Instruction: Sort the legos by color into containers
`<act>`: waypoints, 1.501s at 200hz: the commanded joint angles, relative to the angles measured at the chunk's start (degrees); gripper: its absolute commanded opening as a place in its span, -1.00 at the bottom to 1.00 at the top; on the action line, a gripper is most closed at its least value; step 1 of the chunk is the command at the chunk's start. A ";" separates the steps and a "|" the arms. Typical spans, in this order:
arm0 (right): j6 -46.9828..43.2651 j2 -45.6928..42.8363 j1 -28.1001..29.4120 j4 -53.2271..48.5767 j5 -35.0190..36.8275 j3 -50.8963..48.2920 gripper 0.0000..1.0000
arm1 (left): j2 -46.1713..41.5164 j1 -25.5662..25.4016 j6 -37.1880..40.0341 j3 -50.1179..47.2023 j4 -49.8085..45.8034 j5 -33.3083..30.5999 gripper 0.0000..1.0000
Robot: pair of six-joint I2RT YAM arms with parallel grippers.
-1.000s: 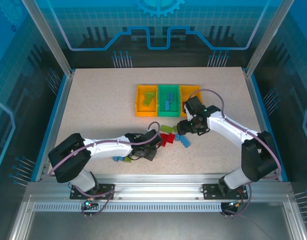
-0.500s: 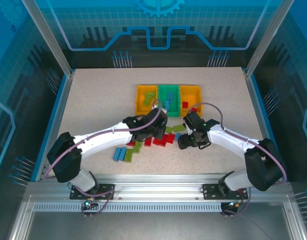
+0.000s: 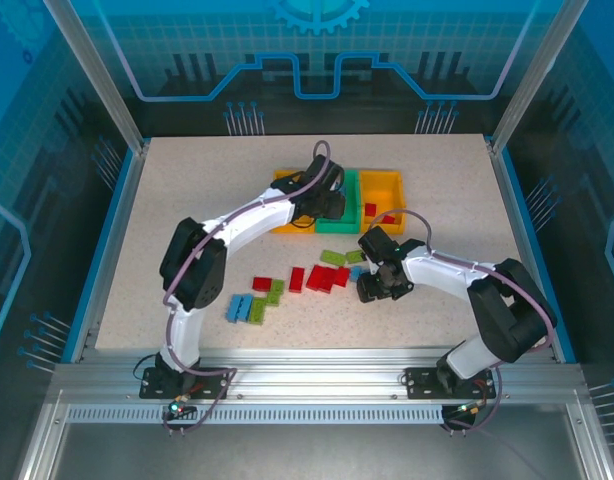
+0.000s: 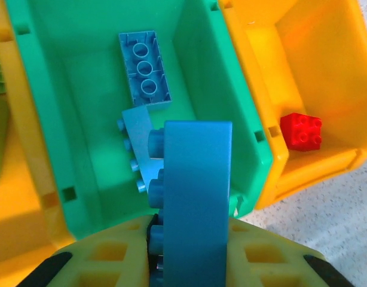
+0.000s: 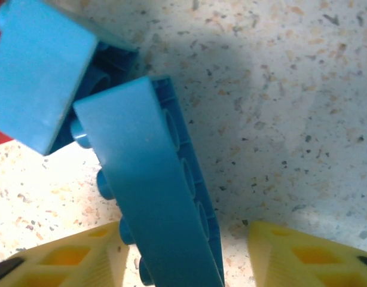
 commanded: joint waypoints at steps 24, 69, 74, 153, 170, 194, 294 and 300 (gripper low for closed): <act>0.31 0.04 0.73 -0.23 1.49 0.62 -0.23 | 4.35 1.70 -4.02 4.77 -2.31 3.05 -0.37; 0.39 -1.64 1.20 -1.59 1.53 1.28 -0.56 | 1.14 1.16 -7.28 0.20 1.68 4.67 0.18; 0.44 -2.31 1.22 -1.99 1.63 1.25 -0.58 | 0.29 1.11 -7.58 -1.01 2.40 4.56 0.25; -0.89 -13.81 1.14 -6.75 0.45 8.17 -0.65 | -19.87 0.48 -9.59 -23.42 6.25 -3.40 0.98; -1.98 -11.03 0.48 -6.39 -0.47 12.84 -0.65 | -25.52 0.47 -10.16 -29.34 5.62 -6.34 0.97; -2.50 -4.38 -1.19 -4.87 -2.52 20.67 -0.66 | -34.22 0.48 -12.07 -38.44 3.80 -10.39 0.98; -1.41 29.77 -8.44 -9.42 -7.06 58.58 -0.65 | -56.55 0.35 -25.57 -58.49 -14.11 -16.55 0.97; -1.49 31.29 -8.35 -10.24 -7.23 60.41 -0.63 | -56.68 0.39 -26.18 -59.11 -14.31 -16.46 0.97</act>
